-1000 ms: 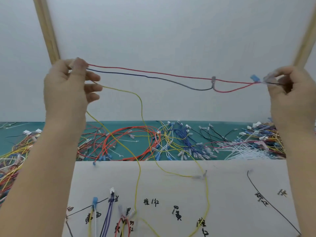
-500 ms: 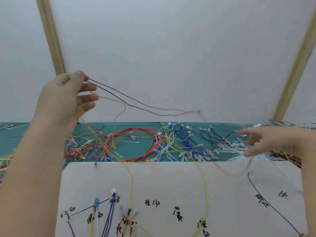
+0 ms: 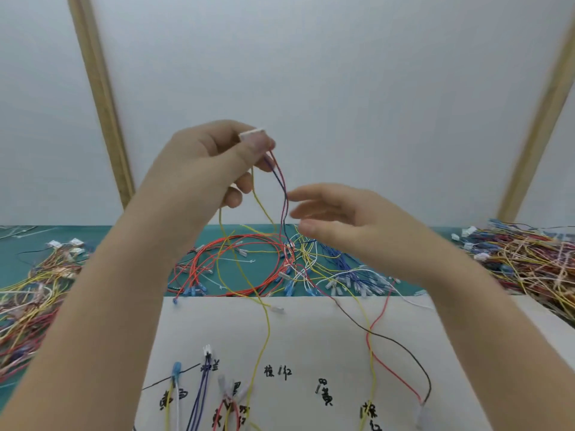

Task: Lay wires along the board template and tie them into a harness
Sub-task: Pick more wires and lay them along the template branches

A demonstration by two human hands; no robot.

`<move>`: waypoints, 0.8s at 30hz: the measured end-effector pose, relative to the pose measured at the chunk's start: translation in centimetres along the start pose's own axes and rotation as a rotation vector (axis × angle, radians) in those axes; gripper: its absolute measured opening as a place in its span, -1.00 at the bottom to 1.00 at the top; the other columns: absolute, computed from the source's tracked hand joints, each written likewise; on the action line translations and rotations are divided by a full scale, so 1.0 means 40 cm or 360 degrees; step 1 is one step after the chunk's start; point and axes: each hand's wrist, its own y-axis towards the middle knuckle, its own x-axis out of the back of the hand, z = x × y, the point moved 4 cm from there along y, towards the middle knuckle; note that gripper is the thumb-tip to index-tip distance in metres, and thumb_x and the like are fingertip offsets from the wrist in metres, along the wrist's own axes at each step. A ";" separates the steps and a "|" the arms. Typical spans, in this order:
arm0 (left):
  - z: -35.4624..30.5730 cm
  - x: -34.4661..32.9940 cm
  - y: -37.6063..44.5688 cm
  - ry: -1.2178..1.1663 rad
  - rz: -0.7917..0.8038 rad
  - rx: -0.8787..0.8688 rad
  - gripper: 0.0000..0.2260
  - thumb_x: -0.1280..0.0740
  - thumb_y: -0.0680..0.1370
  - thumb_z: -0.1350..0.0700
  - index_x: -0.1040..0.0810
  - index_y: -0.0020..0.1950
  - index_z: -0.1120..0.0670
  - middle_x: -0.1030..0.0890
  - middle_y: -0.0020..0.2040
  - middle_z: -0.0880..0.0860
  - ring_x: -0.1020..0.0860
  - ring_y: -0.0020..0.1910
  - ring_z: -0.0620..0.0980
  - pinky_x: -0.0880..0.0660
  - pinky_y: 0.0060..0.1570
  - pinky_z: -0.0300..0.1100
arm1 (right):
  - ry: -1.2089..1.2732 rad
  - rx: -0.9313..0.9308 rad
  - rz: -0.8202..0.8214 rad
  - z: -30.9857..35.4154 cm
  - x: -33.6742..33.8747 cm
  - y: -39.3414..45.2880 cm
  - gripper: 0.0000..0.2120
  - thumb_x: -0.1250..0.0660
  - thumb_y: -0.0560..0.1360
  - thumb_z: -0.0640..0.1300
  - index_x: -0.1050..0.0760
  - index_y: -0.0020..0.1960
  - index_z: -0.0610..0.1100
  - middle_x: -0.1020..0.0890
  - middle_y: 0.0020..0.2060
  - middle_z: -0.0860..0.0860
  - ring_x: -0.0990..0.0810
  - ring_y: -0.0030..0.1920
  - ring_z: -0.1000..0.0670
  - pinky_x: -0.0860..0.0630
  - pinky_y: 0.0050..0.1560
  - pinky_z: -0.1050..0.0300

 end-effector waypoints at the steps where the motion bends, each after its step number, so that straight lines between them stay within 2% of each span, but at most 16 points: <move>1: 0.001 -0.007 -0.001 0.0006 0.0023 0.0009 -0.84 -0.27 0.53 0.13 -0.56 -0.23 0.05 -0.56 -0.40 -0.09 -0.36 -0.51 -0.17 -0.30 -0.55 -0.39 | -0.0008 0.0030 -0.0028 0.002 -0.018 0.006 -0.76 -0.34 0.47 -0.07 -0.44 0.07 0.20 -0.61 0.02 0.17 -0.57 0.01 0.28 -0.49 0.12 0.30; 4: 0.005 -0.018 -0.001 0.0000 0.0087 0.0057 -0.84 -0.26 0.54 0.13 -0.54 -0.23 0.09 -0.49 -0.47 -0.09 -0.26 -0.56 -0.18 -0.19 -0.59 -0.40 | 0.0132 0.0092 -0.0137 0.004 -0.037 0.012 -0.86 -0.34 0.48 -0.16 -0.53 -0.09 0.09 -0.66 -0.11 0.11 -0.61 -0.06 0.22 -0.49 0.08 0.27; 6: 0.005 -0.019 -0.001 -0.0065 0.0109 0.0070 -0.84 -0.24 0.54 0.15 -0.51 -0.22 0.12 -0.46 -0.50 -0.09 -0.20 -0.59 -0.17 -0.13 -0.59 -0.42 | 0.0207 0.0119 -0.0261 0.004 -0.024 0.015 -0.86 -0.30 0.50 -0.20 -0.53 -0.18 -0.01 -0.67 -0.23 0.06 -0.61 -0.17 0.20 -0.50 -0.05 0.33; 8: 0.003 -0.011 0.001 -0.0078 0.0092 0.0044 -0.85 -0.25 0.54 0.15 -0.50 -0.22 0.13 -0.46 -0.50 -0.08 -0.19 -0.58 -0.16 -0.12 -0.59 -0.41 | 0.0366 0.0094 -0.0402 -0.002 -0.001 0.016 -0.84 -0.25 0.52 -0.23 -0.49 -0.21 -0.06 -0.64 -0.37 0.07 -0.60 -0.29 0.16 -0.53 -0.16 0.30; 10: 0.003 -0.004 0.003 0.0023 0.0060 0.0003 -0.86 -0.27 0.53 0.16 -0.51 -0.22 0.12 -0.49 -0.50 -0.09 -0.23 -0.57 -0.16 -0.15 -0.59 -0.40 | 0.0384 0.0068 -0.0484 -0.008 0.023 0.012 -0.83 -0.27 0.52 -0.22 -0.48 -0.23 -0.05 -0.55 -0.49 0.09 -0.52 -0.43 0.11 -0.51 -0.30 0.23; 11: 0.003 -0.003 0.004 0.0098 0.0041 -0.0022 -0.86 -0.28 0.53 0.16 -0.51 -0.22 0.11 -0.51 -0.50 -0.10 -0.25 -0.57 -0.17 -0.18 -0.59 -0.40 | 0.0257 0.0059 -0.0482 -0.011 0.031 0.008 -0.83 -0.29 0.50 -0.18 -0.48 -0.25 -0.02 -0.51 -0.53 0.10 -0.45 -0.48 0.11 -0.44 -0.38 0.26; 13: 0.002 -0.010 0.003 0.0252 0.0039 -0.0097 -0.86 -0.29 0.53 0.17 -0.51 -0.24 0.06 -0.54 -0.50 -0.13 -0.31 -0.57 -0.22 -0.22 -0.57 -0.44 | -0.0083 0.0009 -0.0405 -0.021 0.037 0.005 -0.86 -0.33 0.45 -0.09 -0.50 -0.28 0.01 -0.46 -0.56 0.13 -0.37 -0.51 0.14 -0.33 -0.45 0.34; 15: -0.004 -0.027 -0.002 0.0334 0.0124 -0.0182 -0.87 -0.30 0.53 0.17 -0.52 -0.22 0.04 -0.56 -0.48 -0.16 -0.37 -0.54 -0.25 -0.26 -0.52 -0.48 | -0.0209 -0.0064 -0.0210 -0.031 0.025 0.003 -0.91 -0.34 0.43 -0.04 -0.53 -0.25 0.03 -0.49 -0.55 0.12 -0.38 -0.51 0.15 -0.30 -0.47 0.38; 17: -0.010 -0.043 -0.008 0.0324 0.0229 -0.0243 -0.90 -0.30 0.53 0.18 -0.53 -0.19 0.06 -0.57 -0.46 -0.15 -0.40 -0.50 -0.26 -0.30 -0.48 -0.47 | -0.0070 -0.0144 0.0036 -0.039 -0.001 0.000 -0.96 -0.33 0.46 -0.05 -0.56 -0.14 0.07 -0.53 -0.53 0.09 -0.39 -0.54 0.18 -0.29 -0.51 0.40; 20: -0.027 -0.052 -0.014 0.0245 0.0225 -0.0339 -0.94 -0.31 0.49 0.11 -0.52 -0.18 0.05 -0.56 -0.46 -0.13 -0.40 -0.50 -0.24 -0.32 -0.46 -0.42 | 0.0128 -0.0195 0.0301 -0.046 -0.031 -0.005 -0.83 -0.32 0.49 -0.10 -0.54 0.04 0.11 -0.56 -0.50 0.05 -0.35 -0.62 0.17 -0.28 -0.57 0.40; 22: -0.042 -0.040 -0.014 0.0140 0.0098 -0.0405 -0.93 -0.25 0.46 0.08 -0.50 -0.20 0.03 -0.53 -0.49 -0.13 -0.40 -0.50 -0.23 -0.32 -0.46 -0.42 | 0.0070 -0.0188 0.0352 -0.056 -0.038 -0.004 -0.80 -0.32 0.49 -0.13 -0.56 0.04 0.14 -0.56 -0.50 0.04 -0.35 -0.62 0.15 -0.28 -0.57 0.39; 24: -0.051 -0.019 -0.012 -0.0004 -0.0052 -0.0417 -0.92 -0.24 0.47 0.09 -0.48 -0.21 0.04 -0.50 -0.51 -0.12 -0.41 -0.51 -0.22 -0.35 -0.46 -0.40 | -0.0065 -0.0202 0.0194 -0.082 -0.022 0.007 -0.84 -0.31 0.49 -0.13 -0.59 -0.02 0.10 -0.53 -0.54 0.06 -0.36 -0.60 0.19 -0.29 -0.55 0.39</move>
